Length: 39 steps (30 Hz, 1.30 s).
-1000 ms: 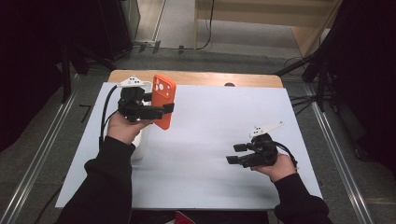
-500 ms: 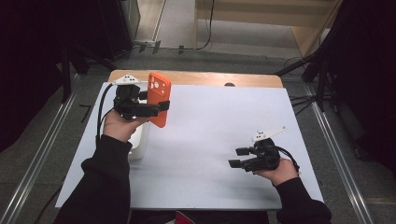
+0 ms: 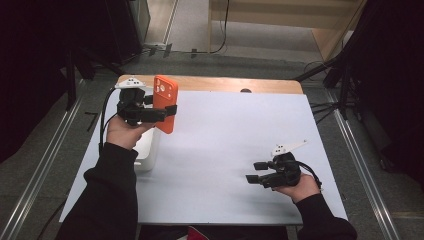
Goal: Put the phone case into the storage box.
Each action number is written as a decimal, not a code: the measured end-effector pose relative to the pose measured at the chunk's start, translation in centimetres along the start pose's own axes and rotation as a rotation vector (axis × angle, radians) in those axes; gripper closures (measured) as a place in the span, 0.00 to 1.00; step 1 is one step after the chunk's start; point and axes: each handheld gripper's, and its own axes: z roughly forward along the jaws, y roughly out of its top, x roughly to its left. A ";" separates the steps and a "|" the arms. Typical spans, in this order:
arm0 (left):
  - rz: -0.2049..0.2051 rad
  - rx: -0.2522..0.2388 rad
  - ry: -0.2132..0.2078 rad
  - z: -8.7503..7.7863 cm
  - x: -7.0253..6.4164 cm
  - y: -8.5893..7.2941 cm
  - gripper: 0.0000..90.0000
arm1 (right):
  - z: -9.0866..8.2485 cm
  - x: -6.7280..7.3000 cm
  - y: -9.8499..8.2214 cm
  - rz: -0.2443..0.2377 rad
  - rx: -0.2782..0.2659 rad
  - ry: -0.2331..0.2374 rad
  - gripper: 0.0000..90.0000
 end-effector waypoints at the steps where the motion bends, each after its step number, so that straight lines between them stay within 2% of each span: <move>1: -0.003 0.000 0.005 0.0 0.2 0.0 0.16 | 0.0 0.0 0.0 -0.002 0.000 0.000 0.36; 15: -0.044 -0.032 0.048 -0.8 2.1 0.1 0.16 | 0.1 0.0 -0.3 0.004 0.008 -0.001 0.36; 24: -0.068 -0.055 0.108 -1.4 3.5 0.0 0.16 | 0.0 0.0 -0.4 0.004 0.005 0.000 0.36; 29: -0.087 -0.067 0.129 -1.3 4.3 0.0 0.16 | -0.1 0.1 -0.4 0.001 -0.002 -0.001 0.36; 32: -0.087 -0.079 0.170 -1.2 4.5 -0.1 0.16 | -0.1 0.1 -0.4 0.004 -0.004 0.000 0.36; 35: -0.101 -0.093 0.173 -0.9 4.9 0.0 0.16 | -0.1 0.0 -0.4 0.004 -0.006 0.003 0.36; 39: -0.105 -0.083 0.197 -0.4 5.3 0.1 0.16 | -0.1 -0.1 -0.4 0.005 -0.010 0.004 0.36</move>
